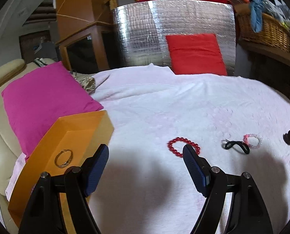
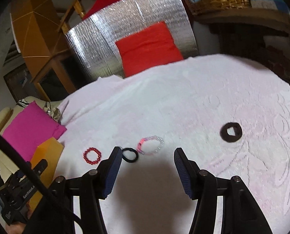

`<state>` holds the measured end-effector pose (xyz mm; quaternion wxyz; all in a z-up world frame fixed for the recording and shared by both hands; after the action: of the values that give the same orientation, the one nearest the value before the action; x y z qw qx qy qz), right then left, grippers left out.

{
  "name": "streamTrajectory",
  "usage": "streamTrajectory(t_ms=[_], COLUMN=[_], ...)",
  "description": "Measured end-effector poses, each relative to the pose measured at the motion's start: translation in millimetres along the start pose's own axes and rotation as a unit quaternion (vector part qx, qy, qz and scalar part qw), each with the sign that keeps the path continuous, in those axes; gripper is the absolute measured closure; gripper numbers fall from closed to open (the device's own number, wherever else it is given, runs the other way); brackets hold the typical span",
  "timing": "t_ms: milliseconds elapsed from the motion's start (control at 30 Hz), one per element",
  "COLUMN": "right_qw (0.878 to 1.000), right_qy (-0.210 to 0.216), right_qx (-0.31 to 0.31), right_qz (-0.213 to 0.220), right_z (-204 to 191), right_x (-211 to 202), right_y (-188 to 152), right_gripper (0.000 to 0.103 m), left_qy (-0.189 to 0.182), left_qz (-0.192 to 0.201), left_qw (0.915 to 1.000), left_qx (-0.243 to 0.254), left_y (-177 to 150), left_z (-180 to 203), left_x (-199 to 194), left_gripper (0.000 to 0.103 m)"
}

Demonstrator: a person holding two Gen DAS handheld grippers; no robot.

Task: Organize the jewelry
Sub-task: 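Move both open grippers back over the remaining jewelry on the table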

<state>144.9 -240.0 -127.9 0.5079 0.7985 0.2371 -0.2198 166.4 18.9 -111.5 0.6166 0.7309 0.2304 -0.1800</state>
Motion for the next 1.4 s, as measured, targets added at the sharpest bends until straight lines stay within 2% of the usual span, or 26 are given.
streamTrajectory(t_ms=[200, 400, 1400], right_qw=[0.999, 0.999, 0.998], right_qy=[0.008, 0.011, 0.005], right_qx=[0.018, 0.010, 0.029], right_qz=[-0.031, -0.043, -0.051], right_z=[14.8, 19.3, 43.9], right_x=[6.5, 4.7, -3.4], right_y=[2.1, -0.4, 5.0], right_gripper=[0.043, 0.043, 0.043], left_qy=[-0.005, -0.012, -0.046], left_qz=[-0.011, -0.012, -0.026], left_qw=[0.9999, 0.9998, 0.9982], left_qx=[0.006, 0.008, 0.029], left_y=[-2.3, -1.3, -3.5], left_z=[17.5, 28.1, 71.7], left_x=[4.5, 6.3, 10.6], left_gripper=[0.024, 0.024, 0.024])
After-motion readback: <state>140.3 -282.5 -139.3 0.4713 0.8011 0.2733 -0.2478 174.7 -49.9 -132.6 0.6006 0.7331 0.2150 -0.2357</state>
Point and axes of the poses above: each gripper's, at about its wrist camera, not at the fingertips, and x roughly the way its jaws point, z to its right, y to its top, the point moved 1 cm from there along x, roughly the way its jaws point, and after that the axes turned 1 degree about y, right-handed, at the moved point
